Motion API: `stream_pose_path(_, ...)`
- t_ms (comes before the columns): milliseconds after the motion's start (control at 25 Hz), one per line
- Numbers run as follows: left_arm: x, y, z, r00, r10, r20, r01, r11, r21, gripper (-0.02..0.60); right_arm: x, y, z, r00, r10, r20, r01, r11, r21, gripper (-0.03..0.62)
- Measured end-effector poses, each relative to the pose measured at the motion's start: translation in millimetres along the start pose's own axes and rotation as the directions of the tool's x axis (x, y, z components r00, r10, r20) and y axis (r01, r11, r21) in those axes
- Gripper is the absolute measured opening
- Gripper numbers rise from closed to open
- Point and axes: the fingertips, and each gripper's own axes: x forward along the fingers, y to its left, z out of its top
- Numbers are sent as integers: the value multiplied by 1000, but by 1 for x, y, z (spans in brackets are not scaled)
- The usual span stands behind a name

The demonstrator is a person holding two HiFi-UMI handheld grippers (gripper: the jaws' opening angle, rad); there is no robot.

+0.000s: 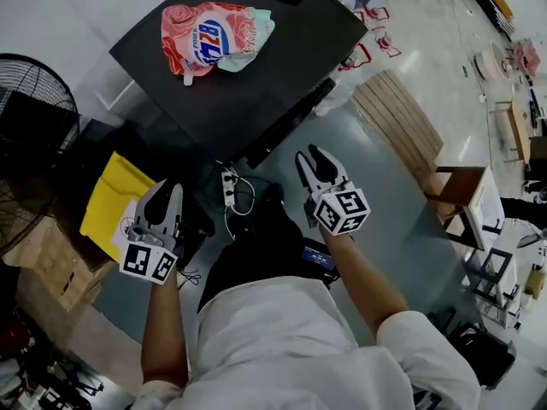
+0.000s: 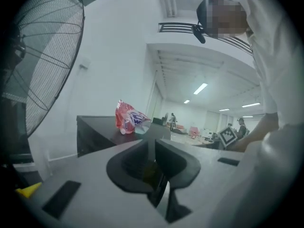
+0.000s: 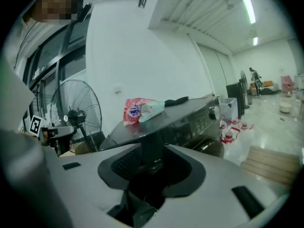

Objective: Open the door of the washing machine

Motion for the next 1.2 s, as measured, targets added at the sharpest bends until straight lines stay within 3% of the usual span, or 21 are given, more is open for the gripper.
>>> stream_pose_path(360,22,1,-84,996,-59,-60,57,998,-38,52,58,-44,-135,986,-73,-149,100,978,183,233)
stream_pose_path(640,22,2,-163,988,-90,-129,74,990,-118,52,102,-41,-224,968,-62,-244,121,965,233,256)
stream_pose_path(840,27,-6,-191,981,-134,-139,111,980,-164,52,120,-32,-246,964,-141,-224,204,936,286,256)
stream_pose_path(1200,40,-9,-207,975,-175,-135,149,972,-181,52,145,-43,-248,941,-256,-220,311,911,269,239)
